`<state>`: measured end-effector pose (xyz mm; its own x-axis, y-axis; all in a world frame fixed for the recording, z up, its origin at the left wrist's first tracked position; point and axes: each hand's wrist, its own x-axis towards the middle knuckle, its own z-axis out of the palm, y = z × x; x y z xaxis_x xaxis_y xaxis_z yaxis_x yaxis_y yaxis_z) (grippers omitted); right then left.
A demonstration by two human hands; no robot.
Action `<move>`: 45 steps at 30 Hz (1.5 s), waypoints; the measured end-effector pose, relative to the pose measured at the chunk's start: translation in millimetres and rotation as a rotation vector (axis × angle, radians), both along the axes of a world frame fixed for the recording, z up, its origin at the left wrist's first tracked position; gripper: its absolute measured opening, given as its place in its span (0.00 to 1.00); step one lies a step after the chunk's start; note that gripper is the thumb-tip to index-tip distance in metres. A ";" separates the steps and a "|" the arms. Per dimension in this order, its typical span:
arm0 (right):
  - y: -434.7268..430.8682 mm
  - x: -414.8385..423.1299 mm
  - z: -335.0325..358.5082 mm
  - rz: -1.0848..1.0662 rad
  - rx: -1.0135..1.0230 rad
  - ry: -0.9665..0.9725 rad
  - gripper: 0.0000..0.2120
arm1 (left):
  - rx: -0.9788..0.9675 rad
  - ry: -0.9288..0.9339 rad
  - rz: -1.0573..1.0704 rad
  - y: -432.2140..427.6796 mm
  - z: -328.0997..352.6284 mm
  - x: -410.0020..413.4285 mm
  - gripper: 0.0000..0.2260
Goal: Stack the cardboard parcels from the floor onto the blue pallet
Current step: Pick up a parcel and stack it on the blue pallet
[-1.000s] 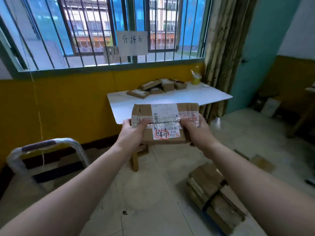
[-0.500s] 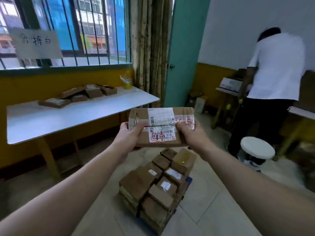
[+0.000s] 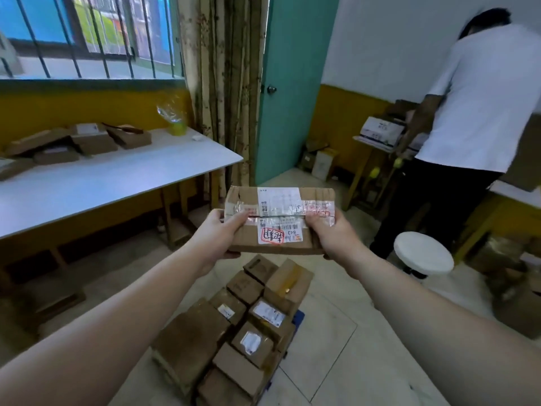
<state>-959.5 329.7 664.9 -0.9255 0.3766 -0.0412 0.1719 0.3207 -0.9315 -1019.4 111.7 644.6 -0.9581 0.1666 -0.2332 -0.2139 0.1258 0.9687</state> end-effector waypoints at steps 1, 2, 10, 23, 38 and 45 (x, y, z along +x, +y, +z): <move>7.2 -13.2 -1.0 -0.002 0.007 -0.012 0.08 | -0.002 -0.016 -0.010 6.6 -2.0 -12.6 0.21; 14.4 -26.5 -3.3 -0.002 0.011 -0.023 0.08 | -0.008 -0.029 -0.019 12.3 -4.9 -25.0 0.22; 25.4 -133.2 -51.0 0.175 0.068 -0.170 0.09 | -0.069 -0.100 0.078 9.7 -46.0 -92.2 0.26; -9.4 -329.4 -196.2 0.796 0.242 -0.478 0.43 | -0.066 -0.396 0.625 6.2 -190.2 -163.0 0.19; 35.5 -411.1 -489.3 0.877 0.512 -0.668 0.40 | -0.338 -0.649 0.630 71.1 -461.2 -224.8 0.26; 40.3 -402.7 -574.7 0.945 0.610 -0.791 0.35 | -0.316 -0.671 0.611 94.7 -545.9 -202.5 0.26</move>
<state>-1362.2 370.0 90.2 -0.6445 -0.2289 -0.7296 0.0753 0.9305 -0.3585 -1221.9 206.4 98.7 -0.5088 -0.4816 -0.7135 -0.8269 0.0428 0.5608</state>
